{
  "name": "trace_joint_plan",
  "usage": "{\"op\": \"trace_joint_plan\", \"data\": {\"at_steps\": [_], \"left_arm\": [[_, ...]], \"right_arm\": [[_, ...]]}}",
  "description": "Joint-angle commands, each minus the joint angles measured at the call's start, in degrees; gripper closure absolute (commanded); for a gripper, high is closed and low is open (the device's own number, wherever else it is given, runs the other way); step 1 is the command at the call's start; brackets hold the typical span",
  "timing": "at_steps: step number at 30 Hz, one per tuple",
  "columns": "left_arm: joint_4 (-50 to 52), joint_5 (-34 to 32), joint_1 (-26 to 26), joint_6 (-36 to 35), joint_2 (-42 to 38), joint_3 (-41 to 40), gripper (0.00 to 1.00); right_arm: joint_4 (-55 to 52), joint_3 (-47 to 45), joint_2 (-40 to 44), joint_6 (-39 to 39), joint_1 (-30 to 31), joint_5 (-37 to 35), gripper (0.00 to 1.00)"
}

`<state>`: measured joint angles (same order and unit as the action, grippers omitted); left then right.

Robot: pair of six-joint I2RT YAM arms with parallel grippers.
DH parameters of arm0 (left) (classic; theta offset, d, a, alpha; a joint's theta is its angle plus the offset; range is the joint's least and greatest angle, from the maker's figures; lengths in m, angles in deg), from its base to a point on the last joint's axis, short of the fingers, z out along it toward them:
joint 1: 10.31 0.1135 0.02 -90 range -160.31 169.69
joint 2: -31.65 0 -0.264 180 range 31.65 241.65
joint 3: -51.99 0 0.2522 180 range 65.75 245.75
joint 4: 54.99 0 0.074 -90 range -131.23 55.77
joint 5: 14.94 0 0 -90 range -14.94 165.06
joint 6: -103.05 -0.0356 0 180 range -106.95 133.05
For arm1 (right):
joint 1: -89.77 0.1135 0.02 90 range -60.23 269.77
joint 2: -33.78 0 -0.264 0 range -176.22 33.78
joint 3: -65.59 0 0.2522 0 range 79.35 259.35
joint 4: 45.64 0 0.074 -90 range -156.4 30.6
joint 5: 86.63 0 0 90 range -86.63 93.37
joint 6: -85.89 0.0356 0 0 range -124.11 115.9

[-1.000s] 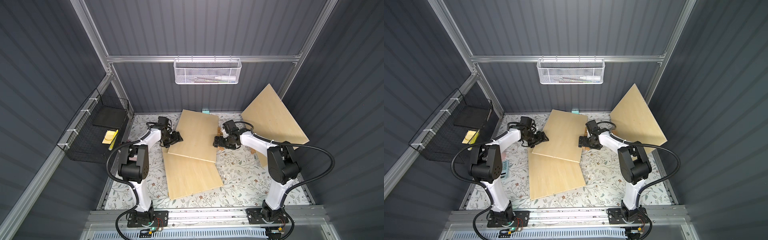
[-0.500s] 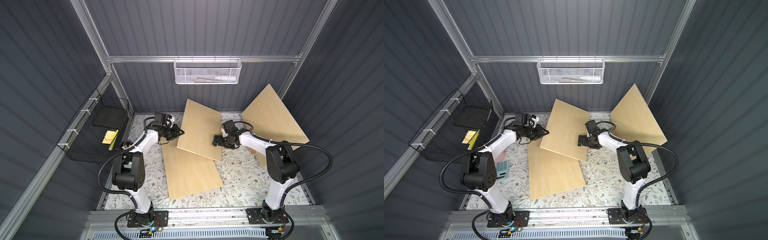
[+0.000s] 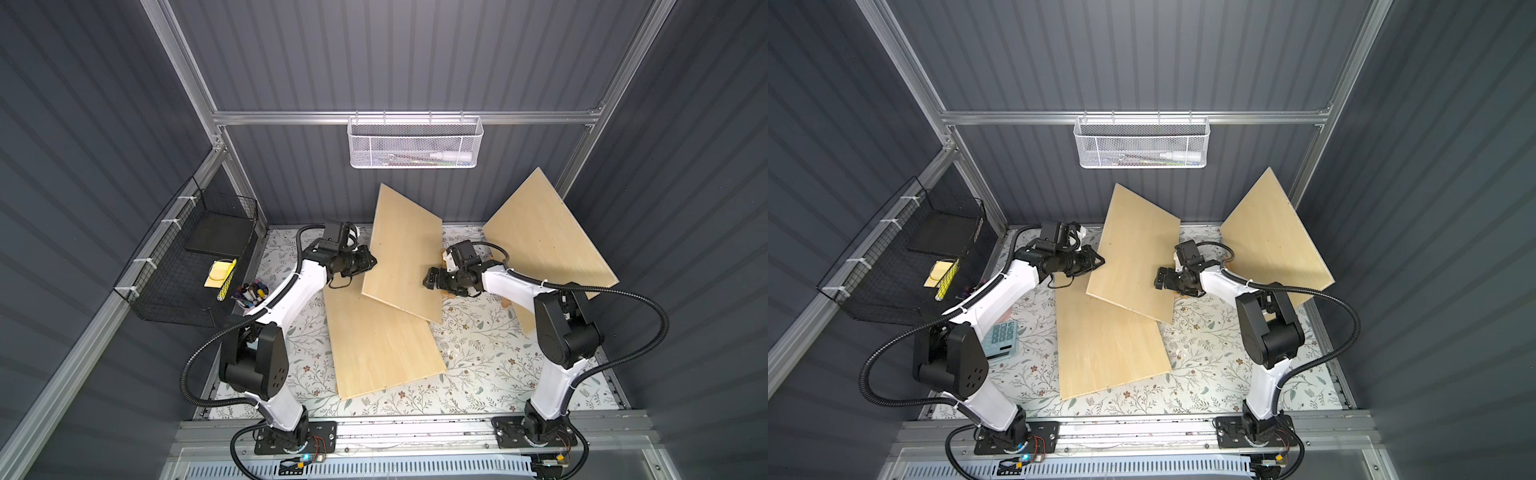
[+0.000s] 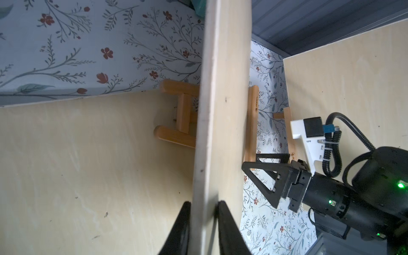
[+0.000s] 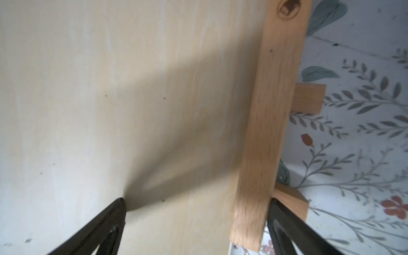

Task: Assemble the easel
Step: Pick up the drawing board.

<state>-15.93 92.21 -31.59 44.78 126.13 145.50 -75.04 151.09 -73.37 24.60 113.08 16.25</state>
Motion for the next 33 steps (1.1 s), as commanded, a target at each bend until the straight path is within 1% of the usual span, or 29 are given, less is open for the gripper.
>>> {"op": "trace_joint_plan", "data": {"at_steps": [1, 6, 11, 12, 13, 14, 16, 17, 20, 22, 23, 25, 29, 31, 33], "left_arm": [[-5.5, 8.4, -5.8, 3.6, -1.5, -2.7, 0.76], [-13.1, 15.8, -8.1, 3.9, -1.4, -3.7, 0.76], [-16.9, 21.5, -9.9, 3.9, -1.3, -3.1, 0.77], [-17.7, 22.6, -10.0, 4.1, -1.5, -3.0, 0.72], [-18.4, 23.8, -10.1, 4.3, -1.6, -3.0, 0.66], [-18.9, 24.8, -10.2, 4.5, -1.7, -2.8, 0.62], [-17.4, 25.3, -10.2, 4.1, -1.5, -1.7, 0.64], [-16.1, 25.2, -10.3, 3.7, -1.4, -1.1, 0.66], [-9.6, 21.6, -10.5, 0.9, -1.2, 1.8, 0.8], [-4.8, 17.8, -10.7, -1.0, -0.9, 4.7, 0.97], [-3.3, 16.2, -10.8, -1.2, -0.8, 5.3, 1.0], [-1.2, 12.9, -11.1, -1.4, -0.9, 6.3, 1.0], [-0.3, 6.6, -12.3, -1.4, -2.2, 7.3, 1.0], [-1.5, 5.3, -12.8, -1.6, -3.6, 8.0, 1.0], [-5.0, 4.7, -12.9, -0.9, -5.9, 7.5, 1.0]], "right_arm": [[0.5, -2.8, -4.3, -1.1, 3.6, 3.6, 0.01], [2.2, -4.9, -4.0, -1.5, 5.2, 3.2, 0.01], [3.6, -6.8, -3.3, -1.3, 6.2, 2.8, 0.01], [3.9, -7.2, -3.1, -1.1, 6.3, 2.6, 0.01], [4.3, -7.5, -2.9, -1.0, 6.5, 2.8, 0.01], [4.6, -7.7, -2.8, -1.1, 6.5, 2.8, 0.01], [4.7, -8.0, -2.4, -1.4, 6.9, 2.4, 0.01], [4.8, -8.2, -2.1, -1.5, 7.0, 2.2, 0.01], [5.2, -8.7, -1.2, -1.5, 7.0, 1.9, 0.01], [5.4, -9.1, -0.3, -1.7, 7.0, 1.9, 0.01], [5.6, -9.2, 0.3, -1.9, 7.0, 1.8, 0.01], [5.9, -9.8, 1.8, -2.1, 7.1, 1.6, 0.01], [6.2, -10.9, 6.0, -2.6, 7.0, 0.4, 0.01], [5.1, -10.8, 8.4, -3.4, 7.0, -1.3, 0.01], [3.1, -10.0, 10.0, -4.2, 6.9, -3.2, 0.01]]}}
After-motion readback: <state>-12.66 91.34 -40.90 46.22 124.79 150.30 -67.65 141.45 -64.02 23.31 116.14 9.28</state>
